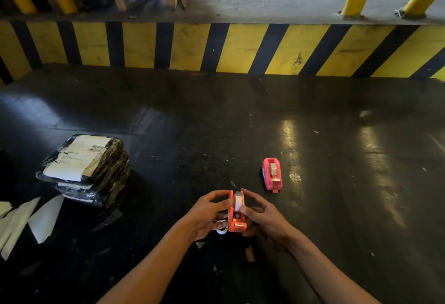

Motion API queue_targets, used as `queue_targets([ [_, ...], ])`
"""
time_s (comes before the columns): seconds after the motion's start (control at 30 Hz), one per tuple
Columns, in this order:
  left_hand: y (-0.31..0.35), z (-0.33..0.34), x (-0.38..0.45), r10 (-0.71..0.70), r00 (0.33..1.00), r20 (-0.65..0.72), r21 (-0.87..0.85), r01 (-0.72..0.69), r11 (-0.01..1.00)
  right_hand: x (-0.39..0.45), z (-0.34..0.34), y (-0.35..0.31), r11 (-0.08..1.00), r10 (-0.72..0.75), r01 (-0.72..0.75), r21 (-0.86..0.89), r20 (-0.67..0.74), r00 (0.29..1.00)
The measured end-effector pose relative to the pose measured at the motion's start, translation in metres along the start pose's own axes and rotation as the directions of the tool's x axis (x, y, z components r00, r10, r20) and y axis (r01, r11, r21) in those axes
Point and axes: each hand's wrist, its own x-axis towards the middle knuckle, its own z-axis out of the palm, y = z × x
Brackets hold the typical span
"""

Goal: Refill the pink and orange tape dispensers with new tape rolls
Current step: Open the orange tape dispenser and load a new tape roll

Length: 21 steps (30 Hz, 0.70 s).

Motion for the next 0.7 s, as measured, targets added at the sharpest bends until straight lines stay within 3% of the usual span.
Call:
queue_targets([
  [0.33,-0.002,0.002,-0.002,-0.031,0.999,-0.01,-0.061,0.031,0.998,-0.002,0.009,-0.004,0.997,-0.011,0.008,-0.074,-0.043,0.999],
  [0.5,-0.008,0.004,0.003,0.012,0.995,-0.097,-0.208,-0.032,0.978,0.005,0.015,-0.007,0.992,-0.014,-0.007,-0.126,-0.164,0.986],
  [0.63,-0.014,0.007,0.009,0.038,0.978,-0.205,-0.315,-0.102,0.944,0.007,0.015,-0.007,0.954,-0.078,0.052,-0.297,-0.075,0.994],
  [0.7,-0.016,0.005,0.011,0.045,0.979,-0.199,-0.319,-0.108,0.942,0.007,0.01,-0.006,0.892,-0.139,0.079,-0.444,-0.103,0.985],
])
